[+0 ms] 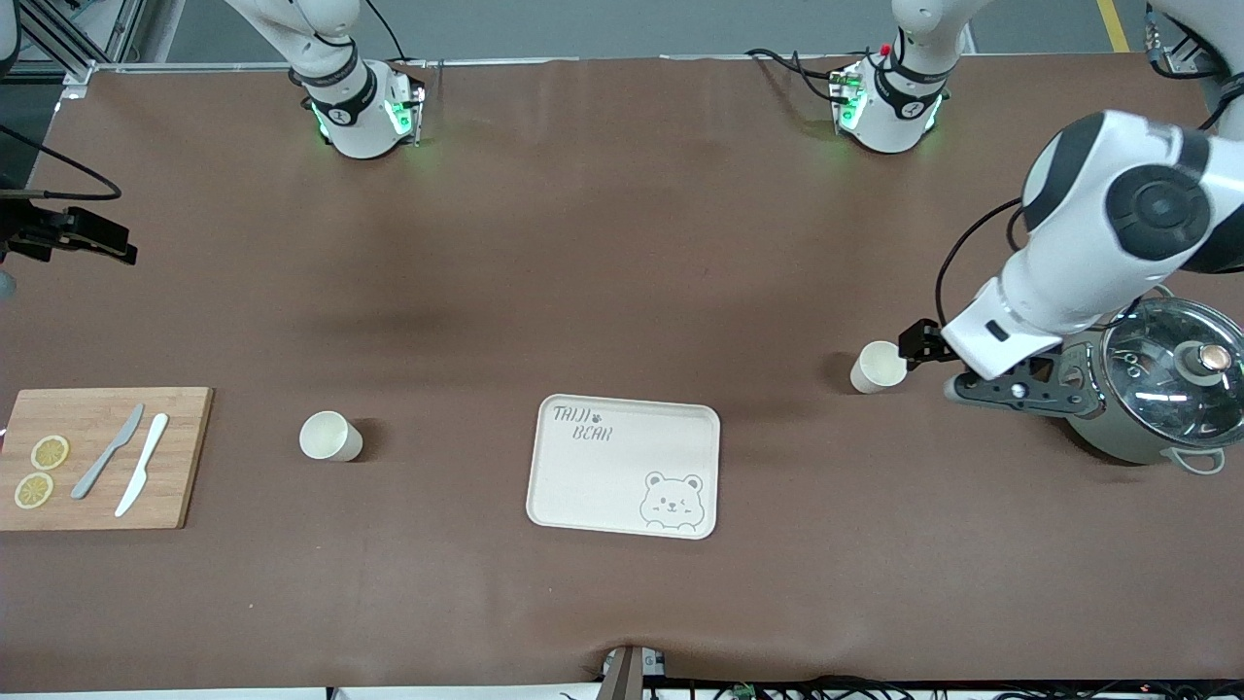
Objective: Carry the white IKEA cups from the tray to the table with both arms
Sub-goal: 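Open the left gripper and release the cup beside the pot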
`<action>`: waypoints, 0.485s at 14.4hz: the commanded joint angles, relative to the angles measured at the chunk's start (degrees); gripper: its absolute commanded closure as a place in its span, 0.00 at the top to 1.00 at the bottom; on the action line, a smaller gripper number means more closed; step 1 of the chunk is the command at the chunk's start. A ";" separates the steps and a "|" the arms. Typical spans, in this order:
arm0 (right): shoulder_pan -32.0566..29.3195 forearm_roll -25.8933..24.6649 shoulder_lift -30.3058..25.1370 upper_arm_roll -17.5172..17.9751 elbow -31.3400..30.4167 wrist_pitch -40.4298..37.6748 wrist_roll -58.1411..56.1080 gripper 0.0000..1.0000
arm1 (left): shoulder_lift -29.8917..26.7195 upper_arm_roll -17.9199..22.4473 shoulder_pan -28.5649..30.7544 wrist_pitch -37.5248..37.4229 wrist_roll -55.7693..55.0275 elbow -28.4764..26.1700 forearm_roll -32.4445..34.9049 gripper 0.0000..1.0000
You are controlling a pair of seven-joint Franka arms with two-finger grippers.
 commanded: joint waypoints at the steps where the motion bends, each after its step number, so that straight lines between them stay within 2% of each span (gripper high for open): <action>1: -1.50 1.58 -2.79 0.41 -2.26 0.68 -0.37 1.00 | 2.63 4.81 -6.51 -2.85 -1.27 4.49 -0.34 1.00; 3: -1.50 1.58 -2.79 0.41 -2.26 0.77 -0.37 1.00 | 2.28 19.46 -18.19 -4.34 -0.84 8.87 -2.35 1.00; 7: -1.32 3.33 -2.79 0.50 -2.00 0.68 0.77 1.00 | 0.70 33.81 -29.54 -4.70 -0.40 12.06 -9.38 1.00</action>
